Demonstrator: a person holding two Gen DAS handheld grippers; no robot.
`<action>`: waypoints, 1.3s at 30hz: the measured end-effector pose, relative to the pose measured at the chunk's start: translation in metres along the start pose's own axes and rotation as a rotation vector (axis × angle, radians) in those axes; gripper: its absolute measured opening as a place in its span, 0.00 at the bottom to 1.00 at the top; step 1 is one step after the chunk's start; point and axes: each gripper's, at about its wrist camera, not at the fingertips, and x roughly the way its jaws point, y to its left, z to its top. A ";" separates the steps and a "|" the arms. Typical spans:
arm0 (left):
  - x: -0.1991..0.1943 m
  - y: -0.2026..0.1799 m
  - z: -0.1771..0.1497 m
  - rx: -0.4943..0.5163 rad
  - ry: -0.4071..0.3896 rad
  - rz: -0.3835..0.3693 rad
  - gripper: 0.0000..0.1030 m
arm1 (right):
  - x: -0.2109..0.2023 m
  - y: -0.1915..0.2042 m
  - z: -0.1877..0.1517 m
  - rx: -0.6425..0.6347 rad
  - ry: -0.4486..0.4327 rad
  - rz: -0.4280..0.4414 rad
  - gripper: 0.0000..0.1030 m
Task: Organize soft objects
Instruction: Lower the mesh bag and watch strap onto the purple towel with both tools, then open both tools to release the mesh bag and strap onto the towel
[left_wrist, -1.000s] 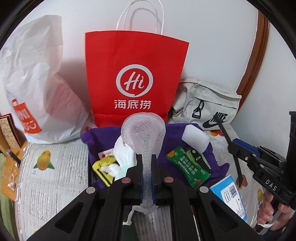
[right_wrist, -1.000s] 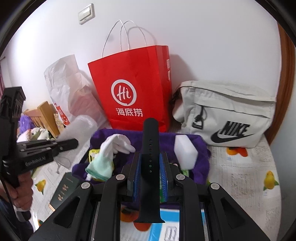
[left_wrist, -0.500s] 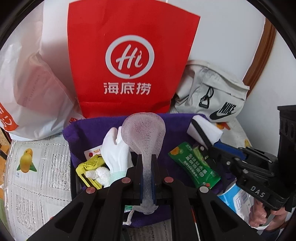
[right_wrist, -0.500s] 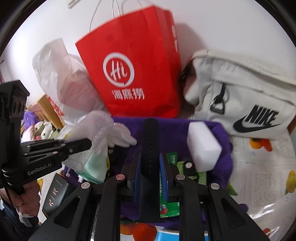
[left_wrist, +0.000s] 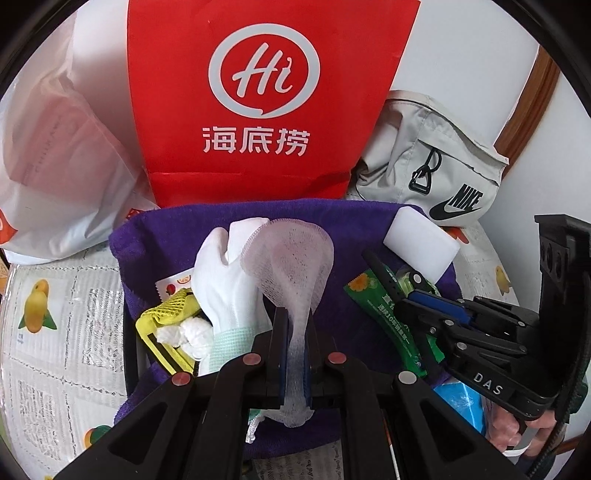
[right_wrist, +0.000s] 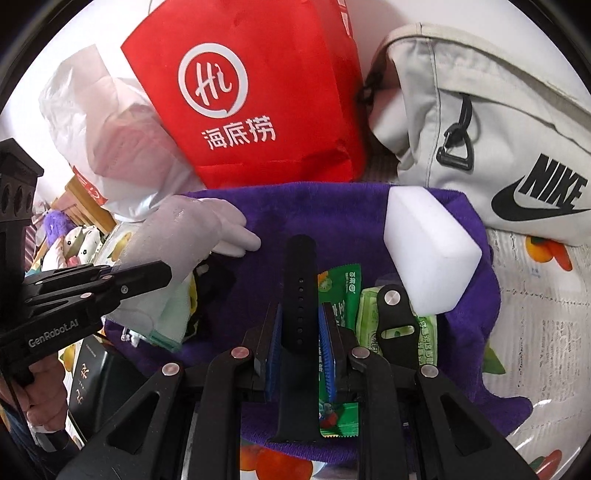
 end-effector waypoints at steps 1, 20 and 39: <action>0.002 -0.001 0.000 0.001 0.004 0.001 0.07 | 0.001 -0.001 0.000 0.004 0.005 0.000 0.20; 0.018 -0.010 -0.005 0.018 0.042 -0.009 0.07 | 0.006 -0.002 0.001 0.011 0.011 0.002 0.35; 0.015 -0.014 -0.005 0.024 0.061 0.016 0.38 | -0.028 0.006 0.004 -0.046 -0.052 -0.051 0.43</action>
